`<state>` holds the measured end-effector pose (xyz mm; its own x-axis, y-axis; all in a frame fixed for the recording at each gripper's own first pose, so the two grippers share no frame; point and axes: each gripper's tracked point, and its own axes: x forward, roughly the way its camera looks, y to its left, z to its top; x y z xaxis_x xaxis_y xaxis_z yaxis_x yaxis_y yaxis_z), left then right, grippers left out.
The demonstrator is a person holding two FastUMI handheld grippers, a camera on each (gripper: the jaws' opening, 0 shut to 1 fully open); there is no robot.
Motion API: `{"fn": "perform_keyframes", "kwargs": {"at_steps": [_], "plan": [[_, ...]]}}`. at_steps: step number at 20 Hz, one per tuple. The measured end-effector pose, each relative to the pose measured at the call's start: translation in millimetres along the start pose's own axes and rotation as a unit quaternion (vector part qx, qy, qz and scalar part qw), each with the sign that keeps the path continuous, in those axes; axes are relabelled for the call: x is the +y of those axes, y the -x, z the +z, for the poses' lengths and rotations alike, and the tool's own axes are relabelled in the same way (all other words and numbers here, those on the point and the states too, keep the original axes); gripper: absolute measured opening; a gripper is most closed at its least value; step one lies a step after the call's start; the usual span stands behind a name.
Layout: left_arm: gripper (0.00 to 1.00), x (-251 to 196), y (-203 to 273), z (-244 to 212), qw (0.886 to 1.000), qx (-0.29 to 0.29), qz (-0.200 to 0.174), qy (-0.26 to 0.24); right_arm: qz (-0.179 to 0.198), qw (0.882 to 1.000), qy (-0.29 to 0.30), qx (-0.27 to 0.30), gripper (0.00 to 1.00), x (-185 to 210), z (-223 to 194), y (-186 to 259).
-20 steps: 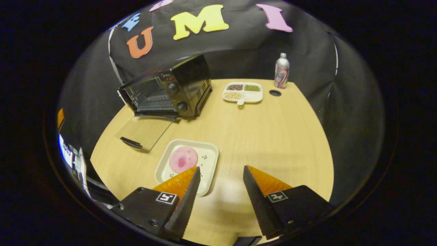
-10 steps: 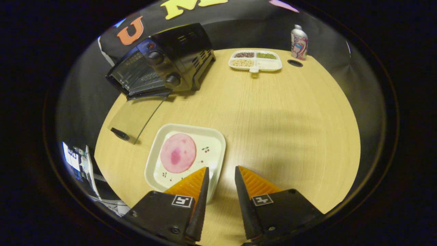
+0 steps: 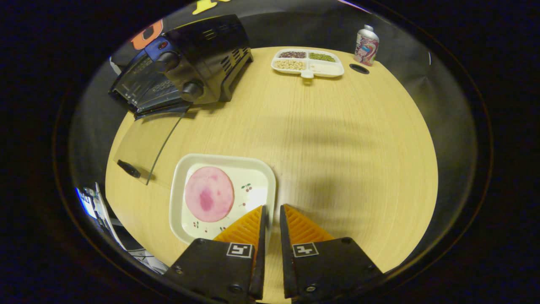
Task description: Open the electric oven with the left hand, put the food in, and close the electric oven.
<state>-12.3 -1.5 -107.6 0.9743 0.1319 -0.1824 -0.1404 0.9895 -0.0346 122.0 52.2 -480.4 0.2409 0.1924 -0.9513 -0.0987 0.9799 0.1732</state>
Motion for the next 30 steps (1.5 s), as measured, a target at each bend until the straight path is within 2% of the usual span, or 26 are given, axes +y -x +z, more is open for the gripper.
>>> {"fn": "perform_keyframes", "kwargs": {"at_steps": [1,2,5,9,11,14,16,19,20,21,23,26,27,28,30], "plan": [[0.97,2.8,-1.1,-0.8,1.0,-0.003,-0.004,0.003,0.004,1.0,-0.011,0.009,0.15,1.8,0.9,-1.1],[0.97,6.4,-3.0,-1.8,1.0,-0.006,-0.009,0.005,0.006,1.0,-0.022,0.016,0.05,1.7,1.0,-1.4],[0.96,11.9,-8.0,-10.3,1.0,-0.01,-0.026,0.011,0.04,0.998,-0.037,0.041,0.05,1.9,1.7,-0.7],[0.97,25.2,-12.2,-15.4,0.999,-0.008,-0.04,0.001,0.124,0.984,-0.099,0.079,0.02,8.3,-6.2,1.7],[0.96,30.2,-12.2,-18.0,0.999,-0.004,-0.043,-0.003,0.159,0.977,-0.126,0.073,0.04,11.1,-8.8,1.6],[0.96,31.3,-15.0,-17.6,0.999,0.001,-0.051,-0.006,0.195,0.966,-0.163,0.051,0.01,9.0,-6.8,4.6],[0.96,27.1,-15.3,-18.0,0.998,0.005,-0.06,-0.006,0.209,0.958,-0.191,0.033,0.04,7.0,-5.8,6.9],[0.97,19.3,-18.5,-16.8,0.997,0.008,-0.073,-0.006,0.221,0.946,-0.238,0.006,0.01,2.9,-1.9,16.1],[0.97,16.6,-19.7,-15.4,0.997,0.007,-0.076,-0.005,0.226,0.942,-0.25,-0.005,0.04,2.0,-2.8,22.7],[0.97,14.8,-20.9,-13.8,0.997,0.006,-0.08,-0.004,0.229,0.939,-0.257,-0.013,0.01,2.1,-1.5,28.8],[0.97,14.1,-22.6,-12.4,0.996,0.004,-0.085,-0.008,0.233,0.933,-0.271,-0.035,0.04,5.0,4.9,36.3],[0.97,14.9,-25.1,-10.5,0.996,0.006,-0.09,-0.014,0.246,0.92,-0.298,-0.059,0.04,16.9,12.6,54.8],[0.97,16.4,-25.4,-8.4,0.996,0.004,-0.089,-0.016,0.248,0.916,-0.307,-0.067,0.0,22.5,14.7,59.5],[0.97,19.0,-25.7,-6.7,0.996,0.003,-0.089,-0.016,0.252,0.912,-0.315,-0.072,0.04,29.5,16.0,65.5],[0.97,24.9,-25.5,-5.4,0.996,0.005,-0.086,-0.015,0.264,0.902,-0.333,-0.081,0.04,52.3,19.2,74.0]]}}
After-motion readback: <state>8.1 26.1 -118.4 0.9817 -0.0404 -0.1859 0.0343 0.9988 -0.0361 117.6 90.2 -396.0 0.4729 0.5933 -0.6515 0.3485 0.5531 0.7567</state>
